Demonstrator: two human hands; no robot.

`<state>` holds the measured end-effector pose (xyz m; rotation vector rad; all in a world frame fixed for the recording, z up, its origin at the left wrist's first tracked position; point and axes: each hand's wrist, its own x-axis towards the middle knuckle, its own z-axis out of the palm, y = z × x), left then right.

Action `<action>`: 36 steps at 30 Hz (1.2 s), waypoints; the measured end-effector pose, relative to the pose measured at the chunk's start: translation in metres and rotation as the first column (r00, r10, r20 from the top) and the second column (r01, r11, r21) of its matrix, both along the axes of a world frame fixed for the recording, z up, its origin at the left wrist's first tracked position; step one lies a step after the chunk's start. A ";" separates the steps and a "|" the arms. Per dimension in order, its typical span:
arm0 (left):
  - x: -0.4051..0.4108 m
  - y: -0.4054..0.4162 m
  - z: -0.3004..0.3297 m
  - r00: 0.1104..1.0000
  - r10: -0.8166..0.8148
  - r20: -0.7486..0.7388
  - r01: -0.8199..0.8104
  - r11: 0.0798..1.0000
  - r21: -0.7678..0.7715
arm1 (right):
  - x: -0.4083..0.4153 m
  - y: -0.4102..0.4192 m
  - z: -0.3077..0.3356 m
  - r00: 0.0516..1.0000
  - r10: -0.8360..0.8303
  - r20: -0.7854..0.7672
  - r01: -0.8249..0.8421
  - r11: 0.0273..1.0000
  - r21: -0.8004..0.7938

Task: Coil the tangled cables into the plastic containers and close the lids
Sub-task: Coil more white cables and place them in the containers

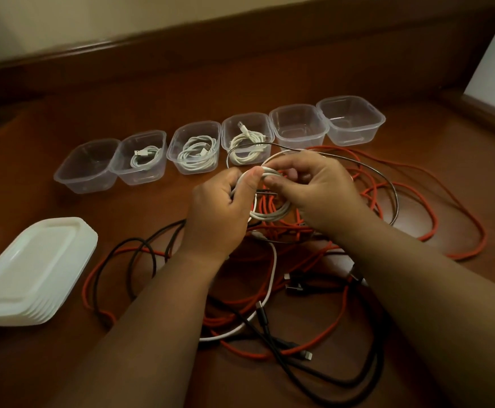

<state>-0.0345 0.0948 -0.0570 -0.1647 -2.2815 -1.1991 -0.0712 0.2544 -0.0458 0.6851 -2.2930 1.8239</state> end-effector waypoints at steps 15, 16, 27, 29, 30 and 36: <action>0.003 0.001 0.001 0.999 -0.021 -0.044 0.023 0.999 0.031 | 0.004 0.002 0.009 0.868 0.277 0.412 -0.126 0.925 -0.358; 0.003 0.002 0.002 0.999 -0.025 -0.047 0.027 0.999 0.038 | 0.004 0.002 0.012 0.802 0.357 0.480 -0.132 0.888 -0.441; 0.003 0.002 0.004 0.982 -0.176 0.075 0.170 0.982 0.077 | 0.005 0.007 0.015 0.675 0.524 0.519 -0.244 0.823 -0.513; 0.004 0.004 0.005 0.979 -0.183 0.086 0.178 0.982 0.067 | 0.006 0.006 0.015 0.652 0.554 0.518 -0.257 0.804 -0.537; 0.005 0.005 0.005 0.978 -0.186 0.091 0.180 0.981 0.073 | 0.007 0.006 0.014 0.654 0.555 0.514 -0.244 0.797 -0.552; 0.005 0.008 0.010 0.985 -0.157 -0.076 0.171 0.959 0.226 | 0.005 0.006 0.018 0.695 0.580 0.425 -0.104 0.666 -0.739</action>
